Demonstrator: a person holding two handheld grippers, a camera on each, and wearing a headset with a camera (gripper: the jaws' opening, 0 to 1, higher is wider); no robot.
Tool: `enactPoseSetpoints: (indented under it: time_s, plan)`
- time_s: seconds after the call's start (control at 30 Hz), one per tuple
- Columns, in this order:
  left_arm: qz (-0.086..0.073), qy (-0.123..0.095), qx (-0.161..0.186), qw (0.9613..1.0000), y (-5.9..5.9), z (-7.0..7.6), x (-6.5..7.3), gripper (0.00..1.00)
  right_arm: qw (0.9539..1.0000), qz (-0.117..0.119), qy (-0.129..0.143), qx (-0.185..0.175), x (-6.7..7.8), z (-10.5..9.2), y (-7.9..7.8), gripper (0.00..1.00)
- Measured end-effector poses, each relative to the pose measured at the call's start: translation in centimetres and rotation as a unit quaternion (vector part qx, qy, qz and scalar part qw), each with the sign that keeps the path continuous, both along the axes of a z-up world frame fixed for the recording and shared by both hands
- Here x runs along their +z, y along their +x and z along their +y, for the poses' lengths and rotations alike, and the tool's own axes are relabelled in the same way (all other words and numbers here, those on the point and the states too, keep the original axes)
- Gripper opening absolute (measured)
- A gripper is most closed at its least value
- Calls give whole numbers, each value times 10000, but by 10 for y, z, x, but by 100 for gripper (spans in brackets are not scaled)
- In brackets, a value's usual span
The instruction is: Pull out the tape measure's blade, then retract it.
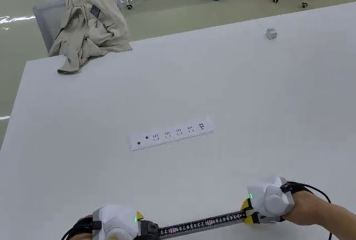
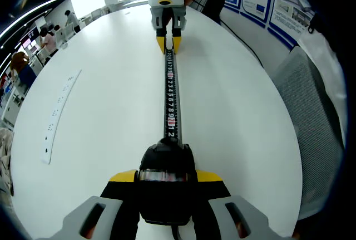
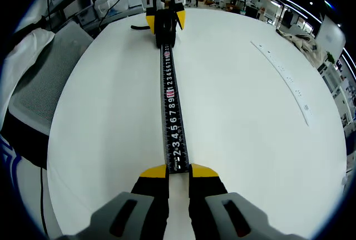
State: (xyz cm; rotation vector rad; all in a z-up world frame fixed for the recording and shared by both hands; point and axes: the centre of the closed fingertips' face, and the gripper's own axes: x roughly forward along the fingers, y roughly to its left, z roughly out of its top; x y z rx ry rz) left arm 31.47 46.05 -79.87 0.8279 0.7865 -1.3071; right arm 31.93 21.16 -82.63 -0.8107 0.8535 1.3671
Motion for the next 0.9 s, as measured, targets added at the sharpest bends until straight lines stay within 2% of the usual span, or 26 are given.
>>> enactPoseSetpoints:
  time_s: [0.9]
  plan:
    - [-76, 46, -21, 10000, -1, -2, 0, 34, 9998, -22, -176, 16, 2, 1, -1, 13]
